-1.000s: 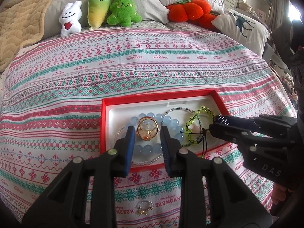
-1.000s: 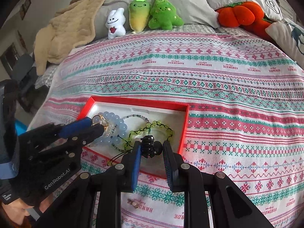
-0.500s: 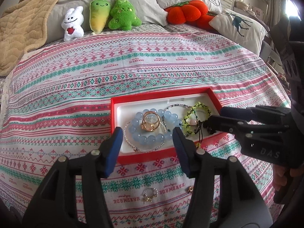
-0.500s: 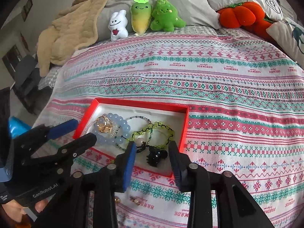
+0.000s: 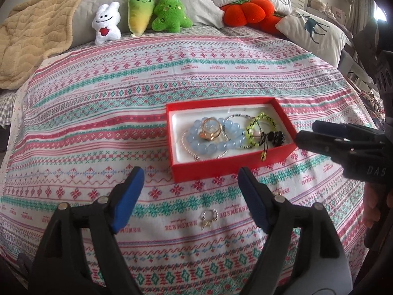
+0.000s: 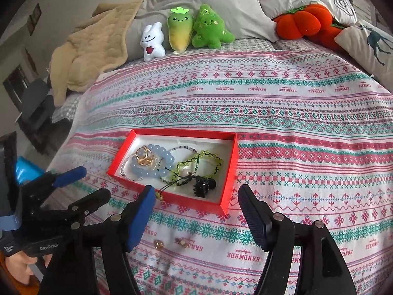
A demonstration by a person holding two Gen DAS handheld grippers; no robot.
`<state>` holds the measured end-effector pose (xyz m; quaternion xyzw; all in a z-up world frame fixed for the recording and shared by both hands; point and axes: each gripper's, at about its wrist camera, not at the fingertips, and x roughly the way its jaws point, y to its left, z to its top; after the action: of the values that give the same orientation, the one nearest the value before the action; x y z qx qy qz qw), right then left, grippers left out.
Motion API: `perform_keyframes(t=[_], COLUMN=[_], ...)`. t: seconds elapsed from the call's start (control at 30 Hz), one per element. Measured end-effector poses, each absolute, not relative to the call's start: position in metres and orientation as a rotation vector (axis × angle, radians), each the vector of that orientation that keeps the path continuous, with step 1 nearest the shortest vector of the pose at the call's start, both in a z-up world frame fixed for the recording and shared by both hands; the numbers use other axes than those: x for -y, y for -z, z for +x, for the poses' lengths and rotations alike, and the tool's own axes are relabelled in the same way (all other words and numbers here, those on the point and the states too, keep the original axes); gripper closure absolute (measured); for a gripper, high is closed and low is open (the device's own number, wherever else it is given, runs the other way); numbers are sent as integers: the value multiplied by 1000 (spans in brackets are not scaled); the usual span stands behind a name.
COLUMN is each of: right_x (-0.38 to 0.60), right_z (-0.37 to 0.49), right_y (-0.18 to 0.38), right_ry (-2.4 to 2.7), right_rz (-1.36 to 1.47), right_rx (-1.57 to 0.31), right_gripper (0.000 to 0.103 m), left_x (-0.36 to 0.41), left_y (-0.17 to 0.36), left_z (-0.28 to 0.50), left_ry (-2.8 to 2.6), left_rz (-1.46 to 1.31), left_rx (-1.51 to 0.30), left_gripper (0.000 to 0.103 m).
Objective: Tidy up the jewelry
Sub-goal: 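Move both open tools back from the box to the remaining earrings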
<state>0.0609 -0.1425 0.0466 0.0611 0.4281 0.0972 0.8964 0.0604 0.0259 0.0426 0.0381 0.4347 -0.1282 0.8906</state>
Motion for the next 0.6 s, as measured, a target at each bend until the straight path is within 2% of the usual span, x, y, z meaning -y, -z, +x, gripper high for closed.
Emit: perform_keyframes(t=[0.6], right_x=[149], right_z=[31], right_y=[-10], right_ry=[-137], right_rz=[66], right_rx=[-1030], right_gripper=[29], left_x=[-53], left_y=[-3], left_z=[35], left_ry=[221], left_rz=[100], left_rx=[-1079], left_gripper=[20])
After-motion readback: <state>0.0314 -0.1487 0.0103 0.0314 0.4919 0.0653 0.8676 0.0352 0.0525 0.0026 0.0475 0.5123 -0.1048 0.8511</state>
